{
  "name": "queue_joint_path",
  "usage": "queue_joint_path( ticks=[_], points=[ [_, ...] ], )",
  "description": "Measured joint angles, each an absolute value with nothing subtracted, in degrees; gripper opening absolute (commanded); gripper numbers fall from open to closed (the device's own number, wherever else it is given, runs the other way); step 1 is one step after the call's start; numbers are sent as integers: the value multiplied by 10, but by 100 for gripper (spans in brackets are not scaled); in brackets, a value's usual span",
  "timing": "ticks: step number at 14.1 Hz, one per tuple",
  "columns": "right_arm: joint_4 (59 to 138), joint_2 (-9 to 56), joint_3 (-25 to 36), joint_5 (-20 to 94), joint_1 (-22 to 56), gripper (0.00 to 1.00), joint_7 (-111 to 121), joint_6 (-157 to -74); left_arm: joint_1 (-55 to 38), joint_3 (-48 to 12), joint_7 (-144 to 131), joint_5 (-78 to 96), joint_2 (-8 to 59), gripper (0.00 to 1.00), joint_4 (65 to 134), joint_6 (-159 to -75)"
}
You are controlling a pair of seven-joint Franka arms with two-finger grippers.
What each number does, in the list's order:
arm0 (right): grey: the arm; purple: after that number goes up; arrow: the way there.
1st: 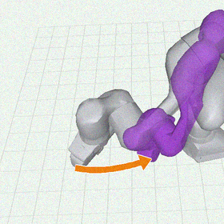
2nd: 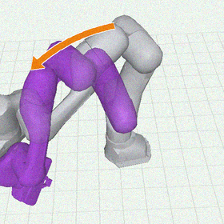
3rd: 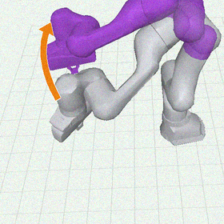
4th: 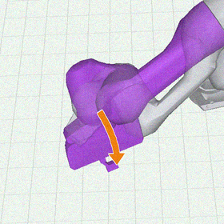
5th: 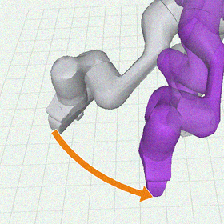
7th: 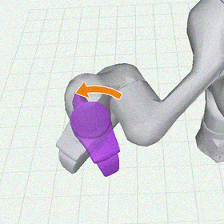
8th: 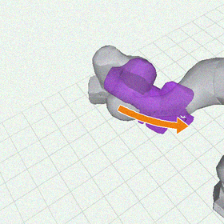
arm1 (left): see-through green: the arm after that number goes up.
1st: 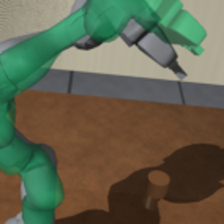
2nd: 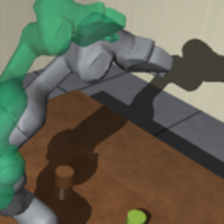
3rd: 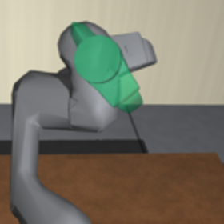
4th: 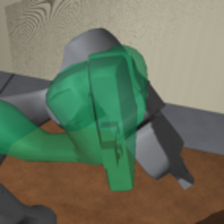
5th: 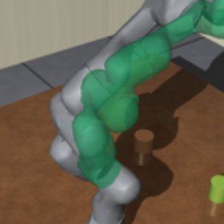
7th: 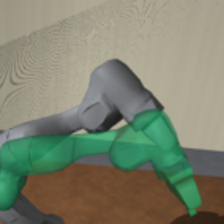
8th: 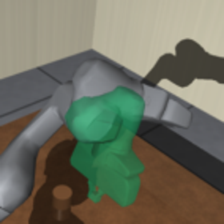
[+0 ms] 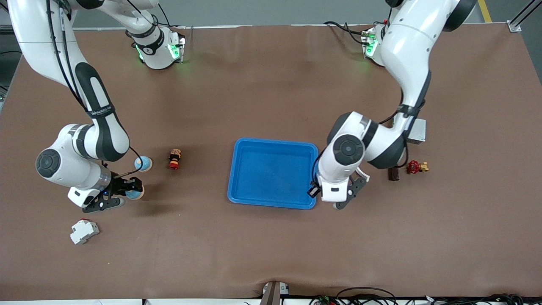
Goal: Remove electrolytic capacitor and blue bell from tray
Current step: 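Lift the bell out with the right gripper while the left gripper lifts the capacitor, then lower and release the bell with the right gripper while the left gripper carries the capacitor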
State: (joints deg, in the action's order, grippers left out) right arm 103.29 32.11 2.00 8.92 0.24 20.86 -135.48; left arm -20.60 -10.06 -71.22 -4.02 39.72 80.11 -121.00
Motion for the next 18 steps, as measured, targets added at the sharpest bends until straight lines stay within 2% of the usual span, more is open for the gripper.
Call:
queue_joint_path(
  ticks=[7, 13, 18],
  points=[
    [1042, 329, 20, 89, -9, 0, 229, -1386, 21, -208, -461, -38, 291, 0, 927, -1121],
    [1043, 348, 20, 89, -10, 0, 232, -1413, 148, -213, -242, -40, 217, 0, 1014, -1092],
    [1044, 356, 20, 89, -11, 0, 233, -1425, 241, -212, -119, -105, 205, 0, 1025, -1055]
  ],
)
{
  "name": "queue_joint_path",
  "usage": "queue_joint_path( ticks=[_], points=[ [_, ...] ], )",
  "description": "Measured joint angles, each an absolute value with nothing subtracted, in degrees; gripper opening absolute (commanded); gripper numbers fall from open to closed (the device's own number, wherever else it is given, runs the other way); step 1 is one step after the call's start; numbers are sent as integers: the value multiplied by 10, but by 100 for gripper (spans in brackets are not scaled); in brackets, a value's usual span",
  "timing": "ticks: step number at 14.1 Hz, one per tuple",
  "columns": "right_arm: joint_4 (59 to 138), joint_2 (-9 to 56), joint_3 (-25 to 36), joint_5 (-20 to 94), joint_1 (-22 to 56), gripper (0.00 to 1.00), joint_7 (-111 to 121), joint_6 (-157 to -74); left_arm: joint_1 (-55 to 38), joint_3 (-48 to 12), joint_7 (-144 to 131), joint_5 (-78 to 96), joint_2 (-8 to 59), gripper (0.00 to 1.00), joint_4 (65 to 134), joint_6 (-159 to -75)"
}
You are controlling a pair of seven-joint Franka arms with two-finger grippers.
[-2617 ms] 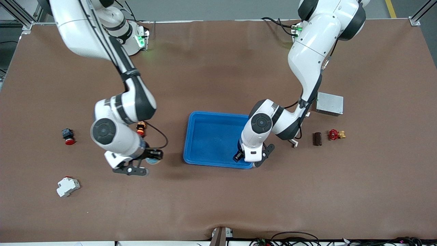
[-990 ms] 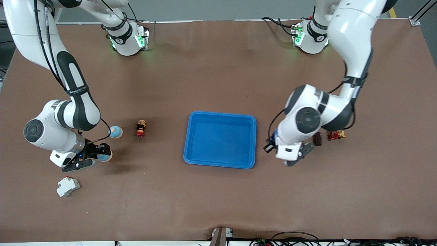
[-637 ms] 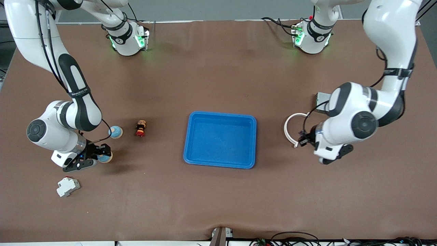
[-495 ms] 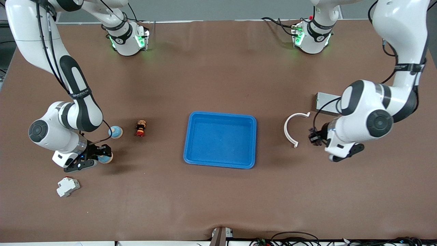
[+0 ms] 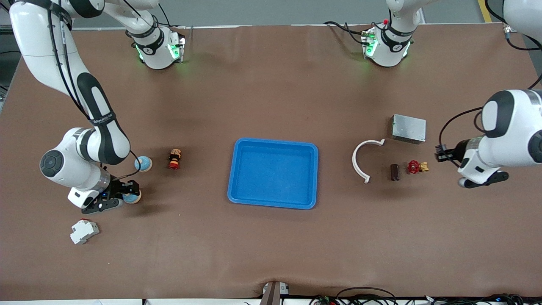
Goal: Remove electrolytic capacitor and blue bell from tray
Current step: 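Lower and release the bell with the right gripper while the left gripper carries the capacitor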
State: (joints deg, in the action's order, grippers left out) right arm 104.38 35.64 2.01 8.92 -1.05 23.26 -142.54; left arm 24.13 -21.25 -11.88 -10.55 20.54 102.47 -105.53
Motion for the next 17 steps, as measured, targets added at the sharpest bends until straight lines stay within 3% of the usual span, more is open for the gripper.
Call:
queue_joint_path(
  ticks=[6, 7, 8, 12, 17],
  points=[
    [1046, 366, 20, 89, -11, 0, 233, -1441, 324, -212, -40, -174, 240, 0, 1027, -1127],
    [1046, 366, 20, 89, -11, 11, 233, -1442, 331, -212, -35, -178, 247, 0, 1032, -1155],
    [1046, 366, 20, 89, -11, 99, 233, -1442, 336, -212, -34, -180, 253, 0, 1040, -1184],
    [1047, 366, 20, 90, -11, 100, 233, -1445, 336, -216, -46, -180, 259, 0, 1087, -1290],
    [1047, 366, 20, 90, -11, 100, 233, -1446, 318, -222, -88, -180, 266, 0, 1119, -1358]
  ],
)
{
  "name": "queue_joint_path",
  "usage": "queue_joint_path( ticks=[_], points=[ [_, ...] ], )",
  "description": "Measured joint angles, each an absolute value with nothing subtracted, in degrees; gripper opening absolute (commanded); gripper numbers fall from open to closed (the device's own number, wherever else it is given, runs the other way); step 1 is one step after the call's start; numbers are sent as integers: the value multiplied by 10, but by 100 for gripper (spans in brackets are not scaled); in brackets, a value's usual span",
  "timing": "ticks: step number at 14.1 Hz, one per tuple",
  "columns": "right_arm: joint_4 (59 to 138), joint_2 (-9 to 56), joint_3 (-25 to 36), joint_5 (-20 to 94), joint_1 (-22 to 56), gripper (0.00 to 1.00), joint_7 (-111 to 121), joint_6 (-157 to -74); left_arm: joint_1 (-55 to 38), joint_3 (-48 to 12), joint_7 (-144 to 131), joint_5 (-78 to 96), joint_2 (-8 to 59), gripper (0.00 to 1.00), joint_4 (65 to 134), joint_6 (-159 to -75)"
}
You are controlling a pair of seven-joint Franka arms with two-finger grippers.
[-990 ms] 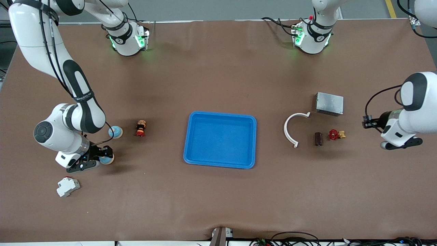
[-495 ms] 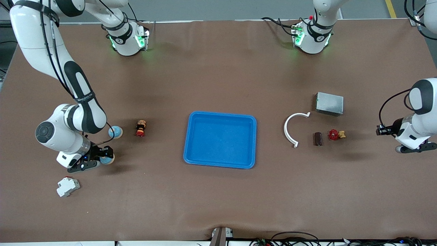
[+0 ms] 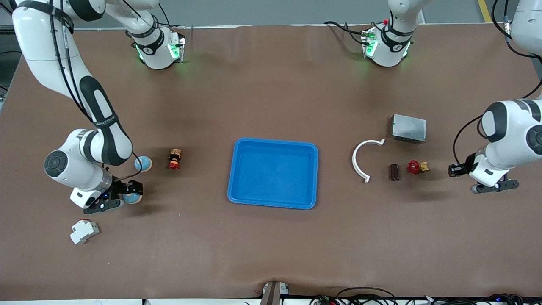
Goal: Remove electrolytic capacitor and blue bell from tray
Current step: 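Lower and release the bell with the right gripper while the left gripper carries the capacitor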
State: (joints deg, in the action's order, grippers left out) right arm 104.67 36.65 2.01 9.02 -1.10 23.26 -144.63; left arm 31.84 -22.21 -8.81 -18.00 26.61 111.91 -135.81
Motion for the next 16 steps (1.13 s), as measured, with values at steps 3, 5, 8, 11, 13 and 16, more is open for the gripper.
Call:
queue_joint_path(
  ticks=[3, 5, 8, 11, 13, 16],
  points=[
    [1045, 365, 19, 91, -11, 100, 231, -1447, 318, -222, -91, -181, 278, 0, 1137, -1395],
    [1042, 357, 18, 93, -11, 100, 218, -1436, 318, -222, -92, -197, 288, 0, 1141, -1411],
    [1035, 321, 16, 94, -11, 100, 206, -1378, 318, -221, -95, -213, 302, 0, 1146, -1430],
    [1029, 265, 16, 95, -11, 100, 206, -1310, 318, -221, -95, -223, 309, 0, 1148, -1436],
    [1022, 225, 17, 95, -11, 100, 186, -1249, 319, -221, -95, -224, 312, 0, 1150, -1437],
    [1010, 170, 16, 94, -11, 100, 126, -1163, 322, -221, -95, -224, 317, 0, 1151, -1438]
  ],
)
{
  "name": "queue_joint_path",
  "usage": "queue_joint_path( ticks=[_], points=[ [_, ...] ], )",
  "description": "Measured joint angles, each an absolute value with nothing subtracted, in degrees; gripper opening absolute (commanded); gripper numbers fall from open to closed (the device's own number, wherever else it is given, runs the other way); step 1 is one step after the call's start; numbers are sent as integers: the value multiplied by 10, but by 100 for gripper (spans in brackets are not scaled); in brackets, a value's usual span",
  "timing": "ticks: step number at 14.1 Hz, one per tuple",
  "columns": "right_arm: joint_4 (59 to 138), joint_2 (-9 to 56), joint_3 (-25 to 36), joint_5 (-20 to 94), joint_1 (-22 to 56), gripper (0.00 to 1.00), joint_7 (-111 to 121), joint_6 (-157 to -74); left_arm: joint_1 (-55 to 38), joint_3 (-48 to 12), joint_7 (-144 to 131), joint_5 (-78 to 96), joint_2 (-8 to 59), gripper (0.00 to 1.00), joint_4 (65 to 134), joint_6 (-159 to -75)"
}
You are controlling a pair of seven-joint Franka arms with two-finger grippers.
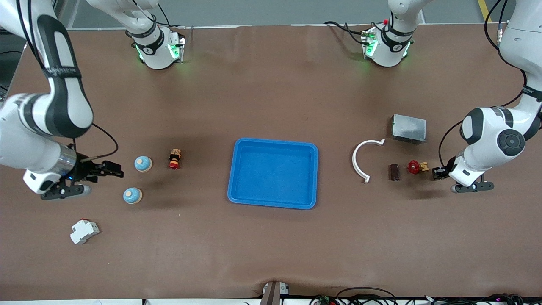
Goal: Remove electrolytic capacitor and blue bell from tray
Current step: 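Lower and release the bell with the right gripper while the left gripper carries the capacitor, then retract the right gripper while the left gripper releases the capacitor and retracts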
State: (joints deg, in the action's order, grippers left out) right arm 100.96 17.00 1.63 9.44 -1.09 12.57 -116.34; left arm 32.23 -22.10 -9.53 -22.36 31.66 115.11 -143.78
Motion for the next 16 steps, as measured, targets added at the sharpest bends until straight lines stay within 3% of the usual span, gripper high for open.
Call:
queue_joint_path(
  ticks=[6, 8, 9, 10, 13, 14, 16],
  points=[
    [996, 72, 16, 49, -11, 100, 92, -1064, 323, -221, -95, -224, 319, 3, 1156, -1442],
    [977, 52, 17, 43, -11, 100, 91, -1028, 323, -221, -97, -224, 319, 24, 1157, -1443],
    [969, 44, 19, 42, -11, 100, 91, -1015, 323, -221, -100, -224, 320, 44, 1157, -1443],
    [962, 37, 22, 42, -11, 100, 91, -999, 323, -221, -102, -224, 320, 52, 1157, -1443],
    [932, 27, 25, 41, -25, 100, 90, -940, 323, -221, -104, -224, 320, 93, 1157, -1445],
    [919, 27, 25, 41, -30, 100, 90, -920, 323, -221, -105, -224, 320, 100, 1157, -1446],
    [901, 25, 25, 41, -36, 100, 89, -889, 323, -221, -105, -224, 320, 100, 1157, -1447]
  ],
)
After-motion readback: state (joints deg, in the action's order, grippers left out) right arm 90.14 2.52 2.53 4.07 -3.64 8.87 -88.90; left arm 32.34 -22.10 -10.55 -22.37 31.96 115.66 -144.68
